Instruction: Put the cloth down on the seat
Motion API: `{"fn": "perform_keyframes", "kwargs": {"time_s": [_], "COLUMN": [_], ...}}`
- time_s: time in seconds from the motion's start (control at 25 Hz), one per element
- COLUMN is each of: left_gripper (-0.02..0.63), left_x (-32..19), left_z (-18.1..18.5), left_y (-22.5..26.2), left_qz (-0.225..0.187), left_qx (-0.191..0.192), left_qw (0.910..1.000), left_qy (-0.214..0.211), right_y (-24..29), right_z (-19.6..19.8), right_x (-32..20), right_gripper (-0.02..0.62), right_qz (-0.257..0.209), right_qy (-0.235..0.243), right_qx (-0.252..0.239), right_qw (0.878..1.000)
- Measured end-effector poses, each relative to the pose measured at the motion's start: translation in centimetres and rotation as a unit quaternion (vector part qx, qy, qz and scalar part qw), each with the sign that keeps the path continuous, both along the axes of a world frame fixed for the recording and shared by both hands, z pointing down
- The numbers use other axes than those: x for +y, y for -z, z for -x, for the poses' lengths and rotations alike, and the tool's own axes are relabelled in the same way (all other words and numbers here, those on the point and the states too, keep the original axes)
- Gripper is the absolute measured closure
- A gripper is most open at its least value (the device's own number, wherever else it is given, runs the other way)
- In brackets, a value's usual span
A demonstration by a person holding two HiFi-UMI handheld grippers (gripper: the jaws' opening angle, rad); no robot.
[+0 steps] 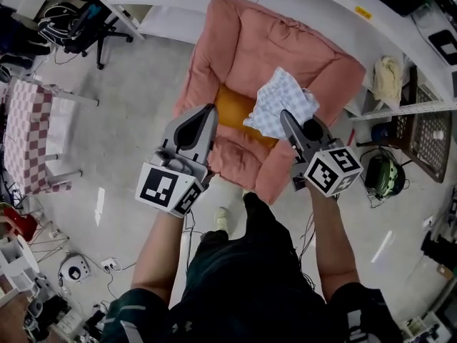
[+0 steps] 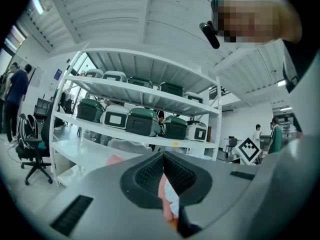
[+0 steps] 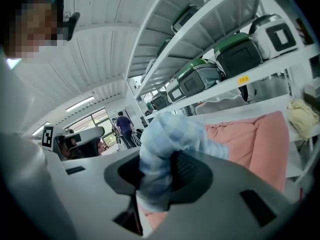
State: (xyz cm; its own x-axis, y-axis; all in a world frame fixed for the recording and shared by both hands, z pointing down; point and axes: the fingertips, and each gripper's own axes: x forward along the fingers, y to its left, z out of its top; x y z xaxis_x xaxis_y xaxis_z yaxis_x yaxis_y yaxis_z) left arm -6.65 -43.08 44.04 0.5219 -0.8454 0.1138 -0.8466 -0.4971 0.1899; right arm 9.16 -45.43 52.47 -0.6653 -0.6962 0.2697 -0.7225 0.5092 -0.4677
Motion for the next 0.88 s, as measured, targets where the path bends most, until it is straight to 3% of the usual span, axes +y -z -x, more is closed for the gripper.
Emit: {"fn": "perform_keyframes", "kwargs": {"time_s": [0.4, 0.64, 0.88], "left_gripper": [0.6, 0.6, 0.6], "left_x": [-5.0, -6.5, -7.6], "left_z": [-1.3, -1.6, -1.7], "left_y": [-7.4, -10.3, -12.8], "left_qz": [0.046, 0.067, 0.083], "left_qx": [-0.01, -0.004, 0.0], "left_qw": [0.9988, 0.9973, 0.9959], "left_qy": [0.015, 0.03, 0.035], "right_y": [-11.4, -15.7, -20.4], "right_z": [2.1, 4.7, 5.0], "right_x": [-6.6, -8.9, -11.3], "right_gripper": [0.482, 0.482, 0.482], "right_qz": [0.056, 0.069, 0.069], "right_qy": [0.042, 0.075, 0.05], "right_qx": [0.03, 0.018, 0.009], "right_qw": [0.997, 0.995, 0.996]}}
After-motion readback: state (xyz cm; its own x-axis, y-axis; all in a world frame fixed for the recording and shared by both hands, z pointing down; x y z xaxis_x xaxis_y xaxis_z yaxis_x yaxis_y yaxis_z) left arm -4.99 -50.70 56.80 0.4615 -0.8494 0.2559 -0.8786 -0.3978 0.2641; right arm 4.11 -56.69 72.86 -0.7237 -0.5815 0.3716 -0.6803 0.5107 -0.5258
